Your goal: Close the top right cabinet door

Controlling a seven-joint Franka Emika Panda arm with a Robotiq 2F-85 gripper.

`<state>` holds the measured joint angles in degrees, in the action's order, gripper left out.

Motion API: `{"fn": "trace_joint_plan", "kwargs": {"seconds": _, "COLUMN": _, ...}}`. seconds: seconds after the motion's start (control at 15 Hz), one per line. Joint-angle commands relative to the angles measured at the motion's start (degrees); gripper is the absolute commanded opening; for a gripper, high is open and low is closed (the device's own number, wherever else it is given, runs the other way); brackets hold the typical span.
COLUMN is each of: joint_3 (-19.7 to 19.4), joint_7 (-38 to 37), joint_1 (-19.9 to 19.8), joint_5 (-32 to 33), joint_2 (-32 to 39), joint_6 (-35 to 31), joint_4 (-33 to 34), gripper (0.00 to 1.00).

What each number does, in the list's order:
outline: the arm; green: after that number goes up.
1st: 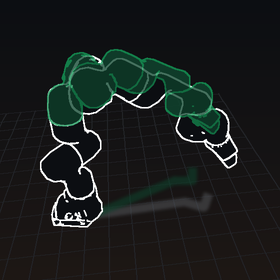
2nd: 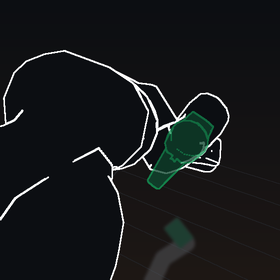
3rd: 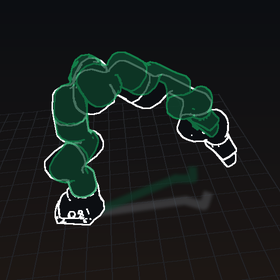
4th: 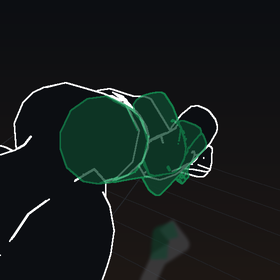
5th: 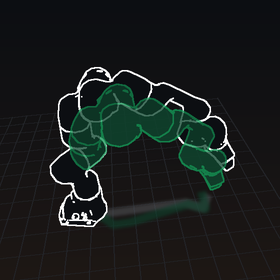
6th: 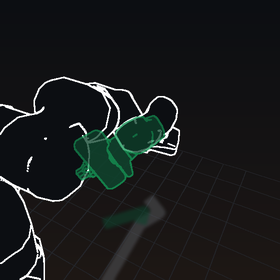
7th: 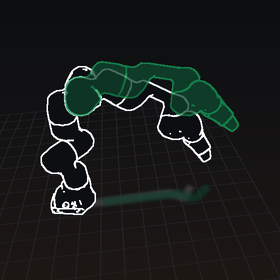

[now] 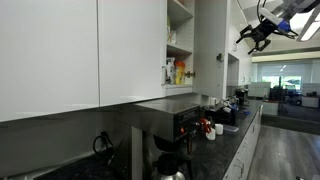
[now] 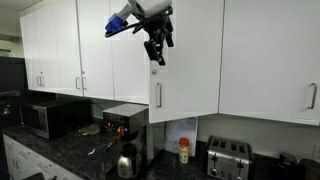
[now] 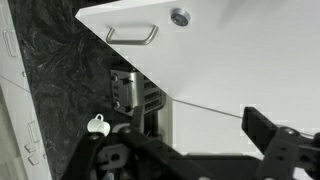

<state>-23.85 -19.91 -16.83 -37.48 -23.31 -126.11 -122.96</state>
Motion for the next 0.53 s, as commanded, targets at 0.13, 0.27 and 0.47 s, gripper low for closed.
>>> {"fn": "trace_joint_plan", "kwargs": {"seconds": 0.13, "joint_3": -2.6, "joint_7": 7.4, "joint_1": 0.5, "joint_5": -8.9, "joint_2": 3.3, "joint_6": 3.7, "joint_4": 2.2, "gripper": 1.00}}
{"fn": "trace_joint_plan", "kwargs": {"seconds": 0.27, "joint_3": -2.2, "joint_7": 8.0, "joint_1": -0.3, "joint_5": -8.3, "joint_2": 3.6, "joint_6": 6.0, "joint_4": 2.7, "gripper": 1.00}}
{"fn": "trace_joint_plan", "kwargs": {"seconds": 0.47, "joint_3": -0.9, "joint_7": 7.0, "joint_1": -1.2, "joint_5": -7.8, "joint_2": 2.1, "joint_6": 4.5, "joint_4": 1.0, "gripper": 1.00}}
